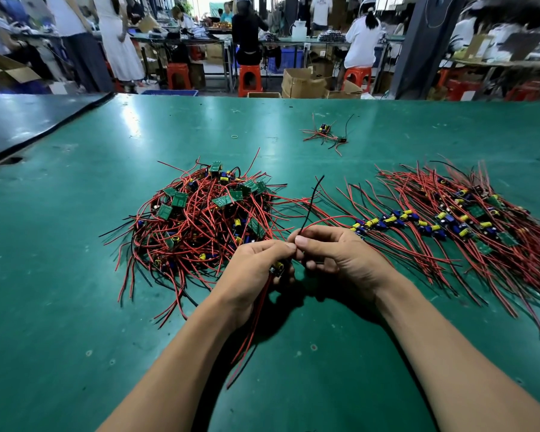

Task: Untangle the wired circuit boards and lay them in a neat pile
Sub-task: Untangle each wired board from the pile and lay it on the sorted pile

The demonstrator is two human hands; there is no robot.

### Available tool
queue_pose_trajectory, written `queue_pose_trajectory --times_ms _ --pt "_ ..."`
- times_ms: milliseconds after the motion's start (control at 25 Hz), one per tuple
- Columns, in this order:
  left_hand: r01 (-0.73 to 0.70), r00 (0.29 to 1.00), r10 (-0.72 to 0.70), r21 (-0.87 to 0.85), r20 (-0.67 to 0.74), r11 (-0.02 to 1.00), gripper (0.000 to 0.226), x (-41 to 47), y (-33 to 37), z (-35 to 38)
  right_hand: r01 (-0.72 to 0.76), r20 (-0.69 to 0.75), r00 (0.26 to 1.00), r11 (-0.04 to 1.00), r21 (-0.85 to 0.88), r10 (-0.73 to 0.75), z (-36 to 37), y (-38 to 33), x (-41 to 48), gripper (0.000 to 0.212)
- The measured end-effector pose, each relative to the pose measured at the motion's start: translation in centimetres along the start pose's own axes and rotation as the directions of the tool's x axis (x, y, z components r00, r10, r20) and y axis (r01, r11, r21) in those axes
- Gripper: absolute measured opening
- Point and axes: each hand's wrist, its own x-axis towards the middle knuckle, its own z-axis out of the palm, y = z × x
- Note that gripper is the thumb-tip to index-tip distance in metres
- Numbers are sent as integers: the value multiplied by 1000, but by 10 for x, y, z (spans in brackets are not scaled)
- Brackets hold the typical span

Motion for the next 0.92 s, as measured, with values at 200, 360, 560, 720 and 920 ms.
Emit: queue_pose_trajectory --times_ms 200,360,560,720,920 --pt "-42 995 50 86 -92 995 21 3 -6 3 -9 -218 976 995 -97 -12 13 5 3 16" --pt "-67 992 87 197 -95 978 27 6 -11 3 39 -357 930 989 -143 -89 19 8 8 14" --pt "-89 993 108 342 -39 935 20 8 -12 5 47 -499 858 986 -159 -122 10 5 11 15" --pt "-101 995 98 372 27 923 20 7 -13 2 69 -540 834 991 -110 -118 1 0 12 8" --pt "-96 995 80 344 59 934 20 5 -9 1 95 -454 891 973 212 12 0 -9 13 19"
